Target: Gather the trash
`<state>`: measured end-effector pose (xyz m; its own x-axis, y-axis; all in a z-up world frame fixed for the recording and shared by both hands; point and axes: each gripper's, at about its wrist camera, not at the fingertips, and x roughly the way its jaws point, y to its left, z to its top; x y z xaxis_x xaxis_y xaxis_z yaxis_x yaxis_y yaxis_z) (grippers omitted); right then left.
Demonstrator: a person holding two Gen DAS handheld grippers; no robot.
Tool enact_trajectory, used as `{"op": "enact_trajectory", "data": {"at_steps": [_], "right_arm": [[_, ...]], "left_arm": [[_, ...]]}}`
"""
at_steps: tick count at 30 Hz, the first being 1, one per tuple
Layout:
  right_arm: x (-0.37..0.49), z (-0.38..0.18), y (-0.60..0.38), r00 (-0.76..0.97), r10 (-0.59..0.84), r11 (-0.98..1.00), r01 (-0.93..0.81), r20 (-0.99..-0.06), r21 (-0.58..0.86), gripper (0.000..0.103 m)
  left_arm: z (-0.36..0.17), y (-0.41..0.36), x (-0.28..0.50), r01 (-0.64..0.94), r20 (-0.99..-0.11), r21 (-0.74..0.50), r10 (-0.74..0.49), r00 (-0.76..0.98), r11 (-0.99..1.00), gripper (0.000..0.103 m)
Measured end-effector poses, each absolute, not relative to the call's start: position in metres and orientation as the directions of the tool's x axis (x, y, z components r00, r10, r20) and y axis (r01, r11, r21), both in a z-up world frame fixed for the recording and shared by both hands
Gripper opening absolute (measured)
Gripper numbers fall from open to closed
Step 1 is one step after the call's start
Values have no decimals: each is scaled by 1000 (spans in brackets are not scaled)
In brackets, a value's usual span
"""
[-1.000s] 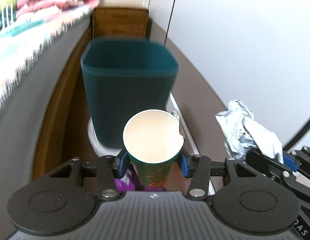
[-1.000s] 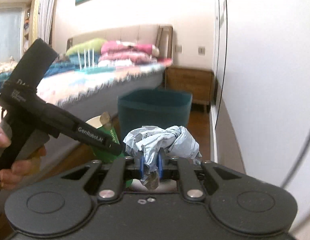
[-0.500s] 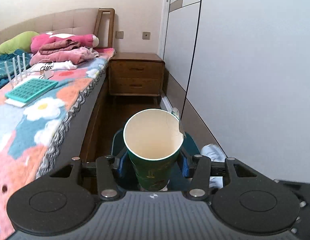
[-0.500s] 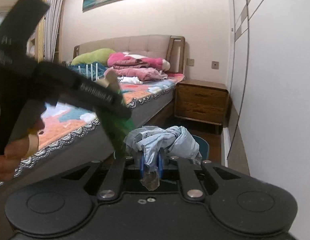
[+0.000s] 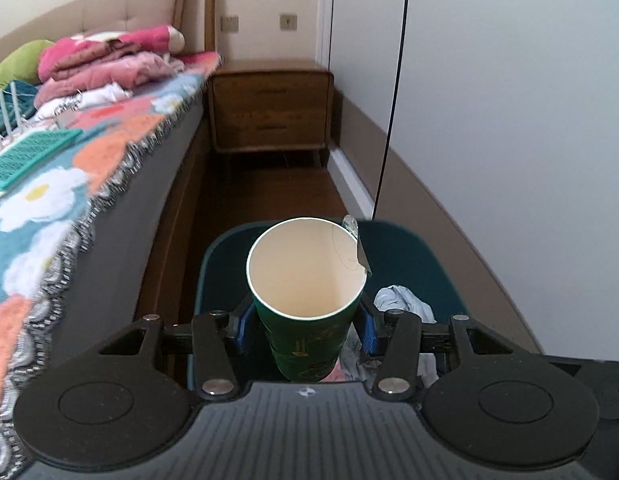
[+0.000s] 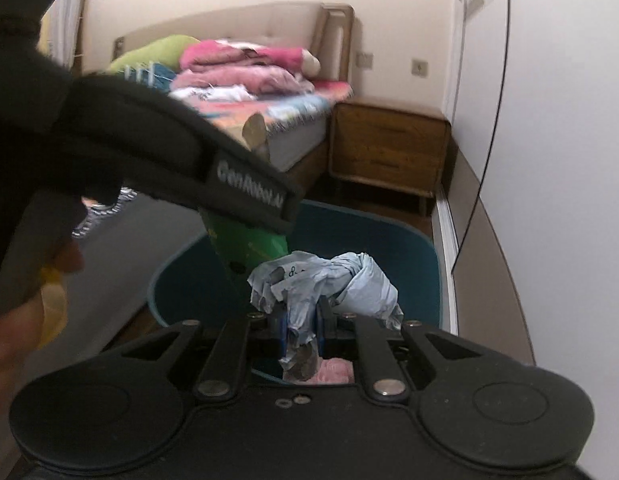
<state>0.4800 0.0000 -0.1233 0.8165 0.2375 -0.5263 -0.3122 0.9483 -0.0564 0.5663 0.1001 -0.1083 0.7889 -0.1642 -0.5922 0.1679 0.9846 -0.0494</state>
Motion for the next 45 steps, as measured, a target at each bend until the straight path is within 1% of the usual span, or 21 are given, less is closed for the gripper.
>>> {"op": "enact_trajectory", "data": {"at_steps": [4, 6, 7, 10, 12, 15, 17, 18, 22, 24, 28, 30, 32, 34, 36, 37, 40, 41, 45], "right_arm": [[489, -135, 1, 805, 211, 953, -296, -555, -67, 16], [492, -137, 2, 801, 205, 954, -291, -562, -66, 21], [494, -139, 2, 796, 202, 954, -291, -571, -68, 22], [494, -140, 3, 792, 181, 956, -281, -583, -85, 23], [492, -140, 2, 787, 182, 956, -281, -590, -80, 29], [487, -140, 0, 789, 193, 955, -288, -583, -74, 41], [480, -138, -1, 795, 192, 955, -286, -575, -77, 44], [477, -136, -3, 799, 194, 955, -286, -570, -75, 44], [461, -126, -7, 816, 206, 959, -278, -540, -55, 48], [449, -120, -11, 822, 225, 957, -286, -524, -38, 56], [423, -113, -19, 827, 257, 951, -309, -500, -22, 59], [410, -111, -24, 828, 264, 950, -313, -495, -17, 63], [394, -110, -29, 831, 265, 950, -312, -489, -15, 64], [385, -110, -33, 832, 265, 951, -310, -487, -12, 67], [371, -113, -39, 839, 264, 952, -305, -477, -10, 75], [365, -115, -42, 842, 259, 954, -300, -474, -10, 75], [345, -126, -52, 835, 265, 957, -291, -482, 22, 78], [340, -131, -55, 834, 266, 957, -288, -483, 30, 80], [315, -157, -69, 842, 246, 965, -256, -480, 46, 89]], "left_arm": [[-135, 92, 587, 167, -660, -37, -149, 736, 985, 49], [-147, 90, 594, 168, -690, -36, -147, 709, 985, 49], [-153, 89, 597, 168, -704, -33, -142, 696, 985, 49], [-163, 87, 601, 173, -729, -50, -154, 667, 984, 49], [-166, 88, 602, 171, -734, -67, -165, 659, 983, 49], [-165, 89, 599, 169, -723, -78, -172, 669, 983, 53], [-160, 91, 593, 168, -708, -88, -180, 683, 982, 65], [-157, 91, 590, 171, -701, -92, -186, 688, 981, 67], [-143, 94, 571, 159, -669, -92, -179, 721, 983, 68], [-135, 96, 557, 156, -653, -102, -184, 735, 983, 68], [-121, 95, 528, 155, -623, -85, -174, 763, 984, 68], [-117, 94, 512, 156, -610, -83, -174, 773, 984, 68], [-113, 93, 498, 156, -603, -94, -181, 777, 983, 68], [-112, 93, 483, 152, -600, -110, -188, 777, 982, 68], [-113, 92, 467, 160, -595, -117, -199, 779, 980, 68], [-114, 91, 460, 163, -594, -115, -200, 780, 980, 68], [-122, 88, 440, 164, -593, -108, -196, 781, 981, 77], [-125, 87, 434, 163, -594, -110, -196, 780, 980, 78], [-148, 85, 413, 161, -622, -126, -204, 756, 979, 79]]}}
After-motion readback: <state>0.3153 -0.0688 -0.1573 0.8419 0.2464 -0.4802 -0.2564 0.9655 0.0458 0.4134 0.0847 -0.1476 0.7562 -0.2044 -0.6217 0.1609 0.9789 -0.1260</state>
